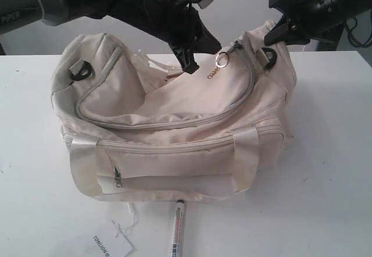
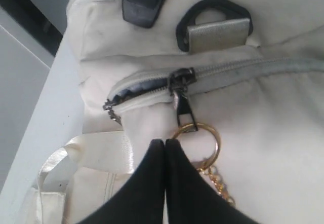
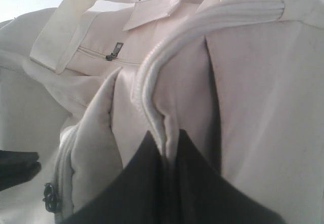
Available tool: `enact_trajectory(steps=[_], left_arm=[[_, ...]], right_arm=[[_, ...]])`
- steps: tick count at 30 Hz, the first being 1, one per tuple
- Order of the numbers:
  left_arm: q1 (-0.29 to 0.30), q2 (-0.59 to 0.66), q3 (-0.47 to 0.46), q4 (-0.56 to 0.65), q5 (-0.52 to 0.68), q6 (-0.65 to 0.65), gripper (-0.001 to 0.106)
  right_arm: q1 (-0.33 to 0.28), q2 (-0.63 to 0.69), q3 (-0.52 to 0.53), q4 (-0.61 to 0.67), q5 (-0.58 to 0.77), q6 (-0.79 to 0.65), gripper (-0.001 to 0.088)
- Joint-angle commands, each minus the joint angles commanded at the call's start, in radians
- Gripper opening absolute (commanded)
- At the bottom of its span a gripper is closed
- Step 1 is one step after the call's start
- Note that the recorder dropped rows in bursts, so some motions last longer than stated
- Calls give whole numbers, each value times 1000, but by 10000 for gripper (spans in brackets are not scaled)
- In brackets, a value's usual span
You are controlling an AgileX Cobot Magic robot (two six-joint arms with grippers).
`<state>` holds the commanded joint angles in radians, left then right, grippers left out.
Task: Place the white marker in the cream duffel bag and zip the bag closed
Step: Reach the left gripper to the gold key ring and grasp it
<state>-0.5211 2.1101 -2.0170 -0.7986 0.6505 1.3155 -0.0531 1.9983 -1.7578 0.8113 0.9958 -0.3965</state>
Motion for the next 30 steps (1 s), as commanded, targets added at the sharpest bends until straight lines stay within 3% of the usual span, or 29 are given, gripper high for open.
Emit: enact_trajectory(steps=[3,8,12,30], left_arm=[[-2,15,0,2,4,0,48],[-2,30,0,-1,-1,0,336],[-4,30,0,-45,-1,0,486],[-12,81,0,-109,6,0,506]], right_arm=[[0,0,0,0,0,0,30],[0,0,0,0,0,0,30],[0,0,0,0,0,0,30],[0,0,0,0,0,0,30]])
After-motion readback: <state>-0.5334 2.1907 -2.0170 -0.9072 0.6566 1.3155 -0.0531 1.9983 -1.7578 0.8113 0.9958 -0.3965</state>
